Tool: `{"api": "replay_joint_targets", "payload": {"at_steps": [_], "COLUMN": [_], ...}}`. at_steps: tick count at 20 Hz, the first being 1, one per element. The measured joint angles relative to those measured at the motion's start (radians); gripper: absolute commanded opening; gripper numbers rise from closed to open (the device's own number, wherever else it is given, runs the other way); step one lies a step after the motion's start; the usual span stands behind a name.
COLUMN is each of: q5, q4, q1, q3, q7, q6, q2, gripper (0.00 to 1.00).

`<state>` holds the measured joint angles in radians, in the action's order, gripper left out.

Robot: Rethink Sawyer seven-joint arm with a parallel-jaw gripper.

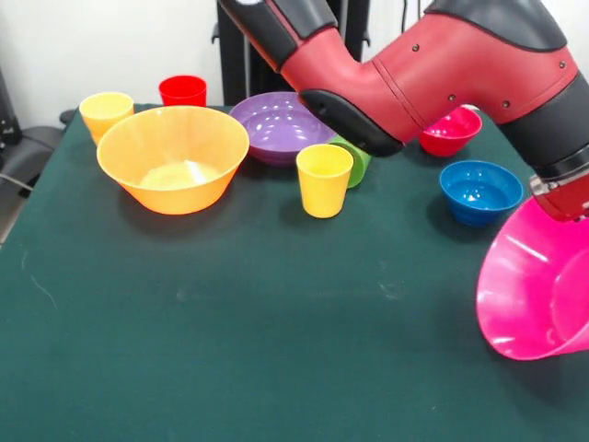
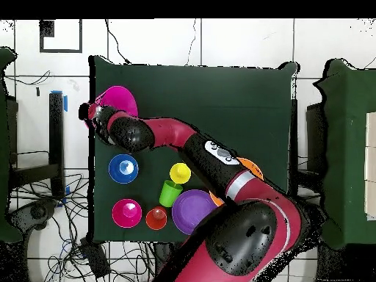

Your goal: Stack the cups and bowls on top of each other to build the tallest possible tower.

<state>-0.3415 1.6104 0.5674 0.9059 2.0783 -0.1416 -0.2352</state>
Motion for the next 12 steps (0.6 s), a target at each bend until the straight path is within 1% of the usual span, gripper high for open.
{"api": "replay_joint_targets", "payload": {"at_steps": [7, 8, 12], "q5": [-0.029, -0.033, -0.034], "q4": [0.025, 0.034, 0.045], "q1": [0.019, 0.031, 0.053], "q3": [0.05, 0.069, 0.101], "q7": [0.0, 0.0, 0.0], "q6": [-0.001, -0.006, -0.025], "q2": [0.041, 0.056, 0.084], "gripper": [0.0, 0.0, 0.0]}}
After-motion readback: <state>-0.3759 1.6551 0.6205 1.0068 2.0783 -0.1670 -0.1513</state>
